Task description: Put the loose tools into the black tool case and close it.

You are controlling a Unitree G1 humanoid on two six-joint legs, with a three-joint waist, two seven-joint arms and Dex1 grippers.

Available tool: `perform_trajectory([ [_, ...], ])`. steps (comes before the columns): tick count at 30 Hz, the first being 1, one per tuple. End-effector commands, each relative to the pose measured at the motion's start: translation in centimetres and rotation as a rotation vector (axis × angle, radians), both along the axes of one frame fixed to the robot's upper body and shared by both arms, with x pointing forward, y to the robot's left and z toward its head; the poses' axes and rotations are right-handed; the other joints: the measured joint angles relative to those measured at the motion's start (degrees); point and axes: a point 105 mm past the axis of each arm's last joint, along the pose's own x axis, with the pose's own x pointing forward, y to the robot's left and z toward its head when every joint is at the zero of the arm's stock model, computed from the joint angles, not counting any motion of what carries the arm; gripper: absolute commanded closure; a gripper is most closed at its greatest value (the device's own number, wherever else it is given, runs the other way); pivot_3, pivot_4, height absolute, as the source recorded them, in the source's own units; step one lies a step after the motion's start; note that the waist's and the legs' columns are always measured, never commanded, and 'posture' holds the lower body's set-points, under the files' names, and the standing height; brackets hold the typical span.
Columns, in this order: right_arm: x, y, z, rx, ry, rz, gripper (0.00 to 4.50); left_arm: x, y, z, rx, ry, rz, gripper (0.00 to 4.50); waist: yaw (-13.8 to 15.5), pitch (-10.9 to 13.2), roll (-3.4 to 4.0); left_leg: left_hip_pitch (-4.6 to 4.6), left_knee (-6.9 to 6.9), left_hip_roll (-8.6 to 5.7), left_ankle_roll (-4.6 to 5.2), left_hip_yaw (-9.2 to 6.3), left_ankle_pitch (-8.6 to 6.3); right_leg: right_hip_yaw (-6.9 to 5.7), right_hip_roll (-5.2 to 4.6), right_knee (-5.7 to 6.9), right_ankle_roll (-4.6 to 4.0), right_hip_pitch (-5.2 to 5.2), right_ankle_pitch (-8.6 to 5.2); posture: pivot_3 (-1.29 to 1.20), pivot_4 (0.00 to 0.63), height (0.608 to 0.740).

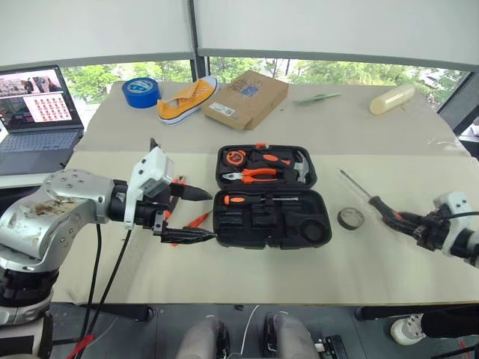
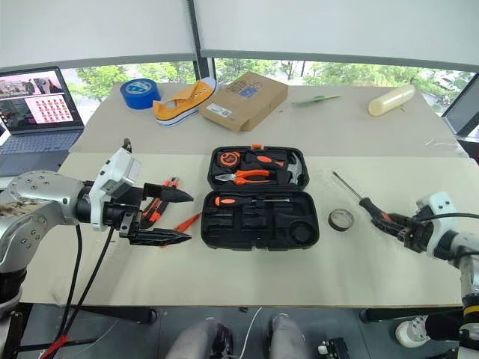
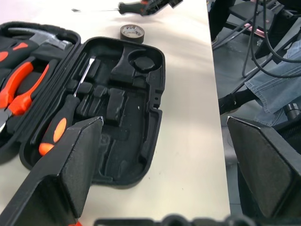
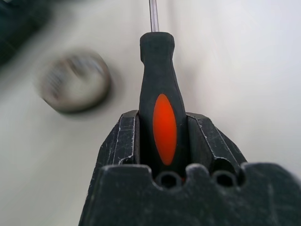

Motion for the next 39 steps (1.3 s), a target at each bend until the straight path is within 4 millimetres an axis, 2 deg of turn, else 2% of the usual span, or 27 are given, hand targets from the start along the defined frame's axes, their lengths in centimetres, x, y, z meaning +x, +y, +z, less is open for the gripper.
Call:
perform_trajectory([
  [1, -0.2, 6.0, 5.7, -0.009, -0.135, 0.293, 3.47, 0.4, -0.4, 0.4, 0.017, -0.056, -0.039, 0.0, -0.2, 0.0, 0.03, 0.02, -0.03, 0.02, -0.03, 0.0, 0.01, 0.01, 0.03, 0.0, -0.01, -0.01, 0.0, 0.0, 0.15, 0.731],
  [3, -0.7, 8.1, 6.2, -0.024, -0.121, 0.393, 3.47, 0.5, -0.7, 0.5, 0.014, -0.062, -0.052, 0.0, -0.1, 0.0, 0.02, 0.01, -0.08, 0.09, -0.1, 0.01, 0.01, -0.01, 0.08, -0.02, -0.02, -0.04, 0.01, 0.0, 0.15, 0.731],
  [6, -0.1, 11.6, 5.0, -0.225, -0.142, 0.586, 3.47, 0.8, -1.1, 0.6, 0.021, -0.081, -0.089, 0.0, 0.2, 0.0, 0.0, 0.0, -0.13, 0.07, -0.11, -0.02, -0.01, -0.07, 0.08, -0.05, -0.05, -0.05, 0.01, 0.0, 0.15, 0.731],
  [10, 1.5, 13.1, 3.4, -0.409, -0.18, 0.705, 3.47, 1.4, -1.8, 0.3, 0.038, -0.114, -0.112, 0.0, 0.6, 0.1, -0.01, -0.07, -0.11, -0.11, -0.08, 0.02, -0.01, -0.07, 0.17, -0.04, -0.03, -0.1, 0.0, 0.0, 0.15, 0.731],
  [18, 3.2, 13.0, 1.1, -0.562, -0.192, 0.777, 3.47, 1.1, -1.8, 0.1, 0.041, -0.116, -0.12, 0.0, 0.5, 0.1, -0.04, -0.51, 0.01, -0.08, -0.05, -0.03, 0.01, -0.38, 0.21, -0.02, -0.04, -0.37, 0.02, 0.0, 0.15, 0.731],
  [22, 4.0, 12.8, 0.7, -0.554, -0.165, 0.733, 3.47, 1.1, -1.5, -0.1, 0.045, -0.119, -0.107, 0.0, 0.2, 0.1, -0.03, -0.5, 0.01, -0.08, -0.05, -0.03, 0.01, -0.57, 0.2, 0.0, -0.04, -0.37, 0.01, 0.0, 0.15, 0.731],
  [29, 4.1, 13.1, 0.5, -0.518, -0.155, 0.733, 3.47, 1.2, -1.5, -0.2, 0.043, -0.124, -0.098, 0.0, 0.1, 0.1, -0.03, -0.48, 0.02, -0.07, -0.06, -0.12, 0.01, -0.59, 0.17, -0.03, -0.04, -0.28, 0.01, 0.0, 0.15, 0.731],
  [31, 3.9, 13.3, 0.5, -0.502, -0.152, 0.738, 2.45, 1.2, -1.5, -0.2, 0.042, -0.126, -0.097, 0.0, 0.1, 0.1, -0.03, -0.48, 0.02, -0.07, -0.06, -0.13, 0.01, -0.59, 0.17, -0.02, -0.04, -0.28, 0.01, 0.0, 0.15, 0.731],
  [33, 3.8, 13.5, 0.8, -0.479, -0.154, 0.741, 1.9, 1.3, -1.5, -0.2, 0.042, -0.127, -0.096, 0.0, 0.1, 0.1, -0.03, -0.48, 0.02, -0.07, -0.06, -0.14, 0.01, -0.59, 0.17, -0.02, -0.04, -0.27, 0.01, 0.0, 0.15, 0.731],
  [35, 3.7, 14.5, 2.4, -0.36, -0.165, 0.722, 1.27, 1.4, -1.4, -0.1, 0.041, -0.129, -0.094, 0.0, 0.1, 0.1, -0.03, -0.46, 0.02, -0.07, -0.06, -0.16, 0.01, -0.61, 0.17, -0.04, -0.04, -0.22, 0.01, 0.0, 0.15, 0.731],
  [39, 3.9, 15.4, 3.6, -0.275, -0.173, 0.693, 0.06, 1.6, -1.4, -0.2, 0.04, -0.132, -0.092, 0.0, -0.1, 0.1, -0.03, -0.46, 0.02, -0.05, -0.06, -0.18, 0.01, -0.61, 0.15, -0.03, -0.05, -0.22, 0.01, 0.0, 0.15, 0.731],
])
